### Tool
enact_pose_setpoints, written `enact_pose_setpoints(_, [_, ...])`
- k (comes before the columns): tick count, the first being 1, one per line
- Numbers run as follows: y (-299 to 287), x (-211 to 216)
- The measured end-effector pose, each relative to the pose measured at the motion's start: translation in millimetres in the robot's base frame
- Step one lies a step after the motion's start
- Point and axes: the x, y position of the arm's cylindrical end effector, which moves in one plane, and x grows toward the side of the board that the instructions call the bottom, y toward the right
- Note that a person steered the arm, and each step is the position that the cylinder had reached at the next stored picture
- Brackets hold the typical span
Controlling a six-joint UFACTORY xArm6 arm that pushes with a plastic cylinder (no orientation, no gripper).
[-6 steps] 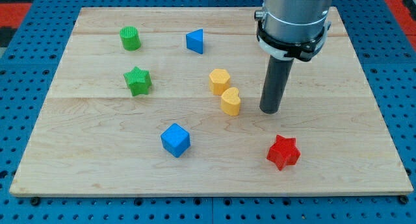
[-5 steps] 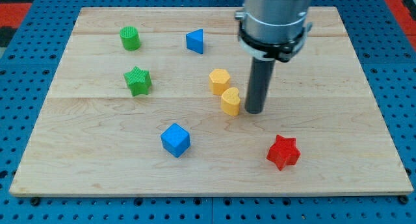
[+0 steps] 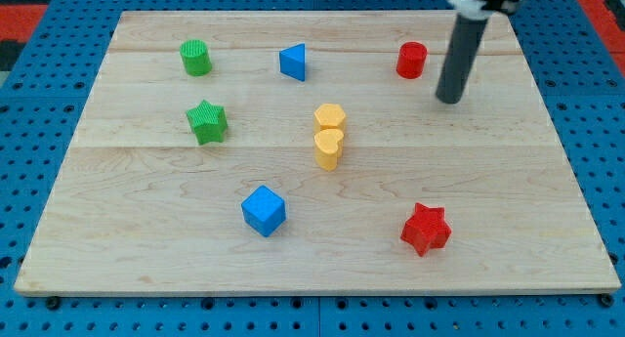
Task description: Move the red star to the bottom of the red circle
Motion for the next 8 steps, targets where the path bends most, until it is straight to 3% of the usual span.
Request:
enact_pose_setpoints(2, [-8.5, 175.3])
enact_pose_setpoints(3, [-50.2, 225.6])
enact_pose_setpoints(4, [-132.6, 208.8])
enact_pose_setpoints(5, [-131.2, 153.7])
enact_pose_setpoints(7, [-212.9, 173.5])
enact_pose_setpoints(8, [-206.5, 128.7])
